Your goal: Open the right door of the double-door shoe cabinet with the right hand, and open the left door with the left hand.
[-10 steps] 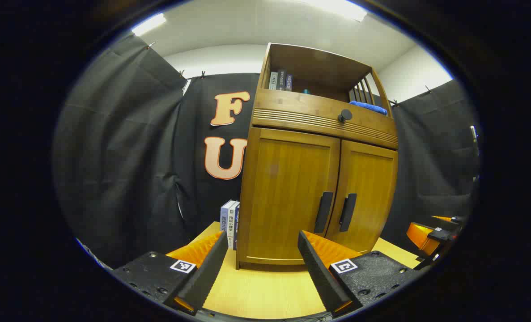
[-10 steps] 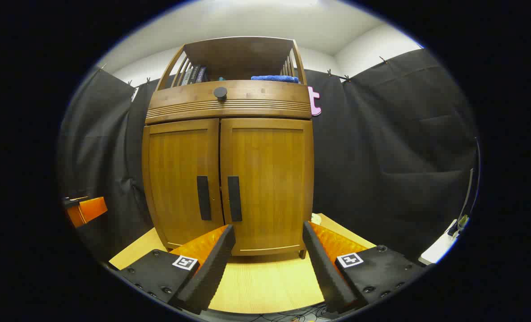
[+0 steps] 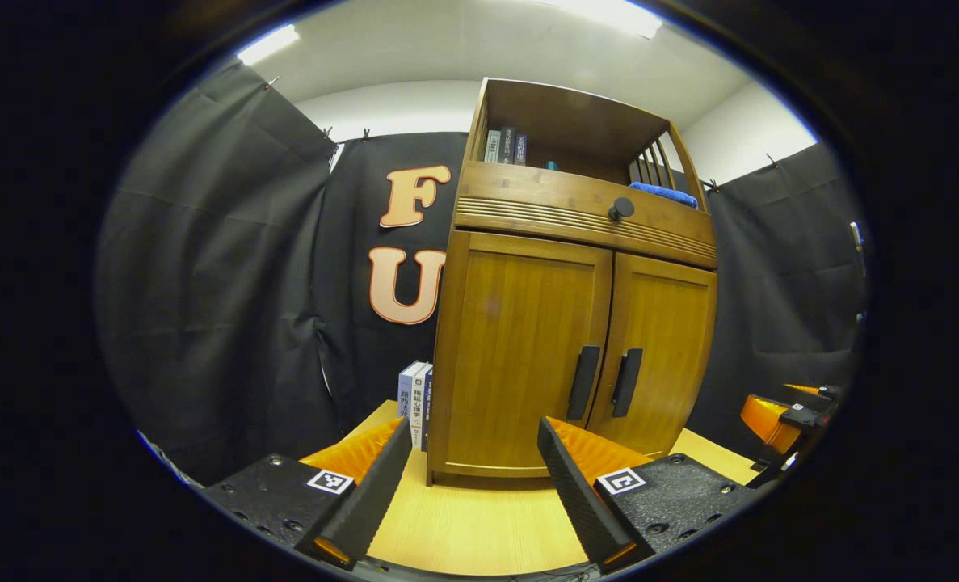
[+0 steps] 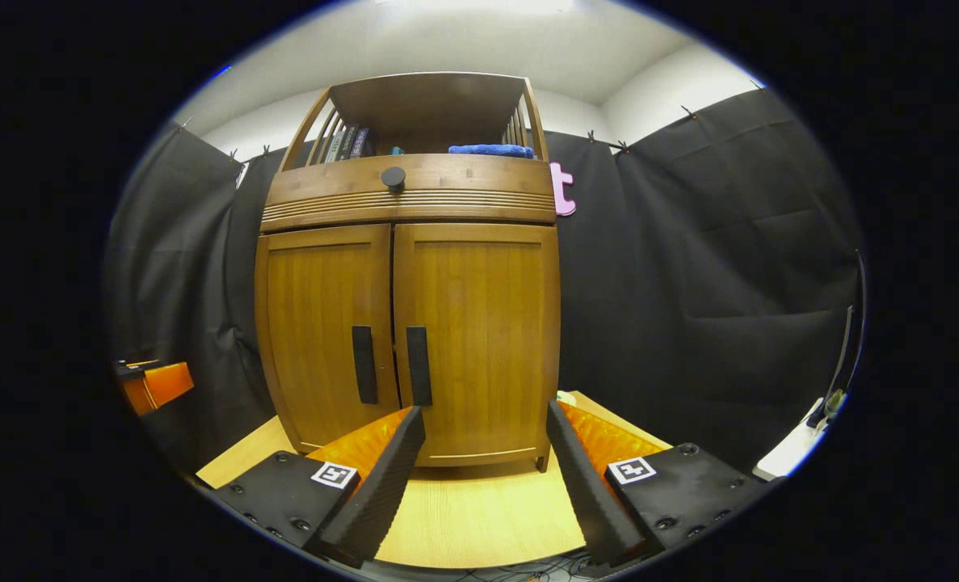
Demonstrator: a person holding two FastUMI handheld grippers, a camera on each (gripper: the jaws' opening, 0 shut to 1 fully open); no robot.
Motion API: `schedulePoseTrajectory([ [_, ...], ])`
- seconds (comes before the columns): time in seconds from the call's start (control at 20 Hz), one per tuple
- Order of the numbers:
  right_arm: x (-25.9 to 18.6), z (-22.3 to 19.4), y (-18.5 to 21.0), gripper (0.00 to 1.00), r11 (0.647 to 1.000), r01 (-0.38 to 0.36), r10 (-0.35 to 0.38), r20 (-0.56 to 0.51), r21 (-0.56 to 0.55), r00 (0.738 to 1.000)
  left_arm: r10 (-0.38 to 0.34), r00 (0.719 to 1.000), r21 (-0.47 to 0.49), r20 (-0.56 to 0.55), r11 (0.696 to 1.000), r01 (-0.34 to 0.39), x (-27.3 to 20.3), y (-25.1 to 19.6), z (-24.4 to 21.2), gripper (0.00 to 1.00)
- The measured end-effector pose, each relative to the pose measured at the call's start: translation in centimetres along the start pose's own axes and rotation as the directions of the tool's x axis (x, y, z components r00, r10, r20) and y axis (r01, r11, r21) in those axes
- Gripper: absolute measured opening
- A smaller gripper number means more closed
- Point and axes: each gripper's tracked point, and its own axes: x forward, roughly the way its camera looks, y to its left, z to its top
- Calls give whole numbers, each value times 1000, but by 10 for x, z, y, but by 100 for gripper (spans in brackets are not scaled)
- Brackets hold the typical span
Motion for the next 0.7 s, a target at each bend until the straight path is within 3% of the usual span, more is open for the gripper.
schedulePoseTrajectory([
  [0.05, 0, -1, 0, 100, 1000, 2, -2, 0, -3, 1000, 0, 1000, -5, 1, 1000, 0, 0, -1, 0, 92],
  [0.1, 2, 1, 0, 94, 1000, 4, -4, 4, -11, 1000, -2, 1000, -5, 2, 1000, 2, 0, -1, 1, 95],
  [0.15, 3, 2, 1, 98, 1000, 4, -4, 8, -18, 1000, -4, 1000, -1, 5, 1000, 4, 0, -1, 2, 95],
  [0.25, 5, 0, 5, 94, 1000, -3, 3, 9, -19, 1000, -7, 1000, -1, 10, 1000, 7, 0, -2, 2, 95],
  [0.7, 55, -13, 23, 98, 998, -56, 55, -23, -27, 998, 11, 1000, 2, -5, 1000, -11, -2, 4, -5, 92],
])
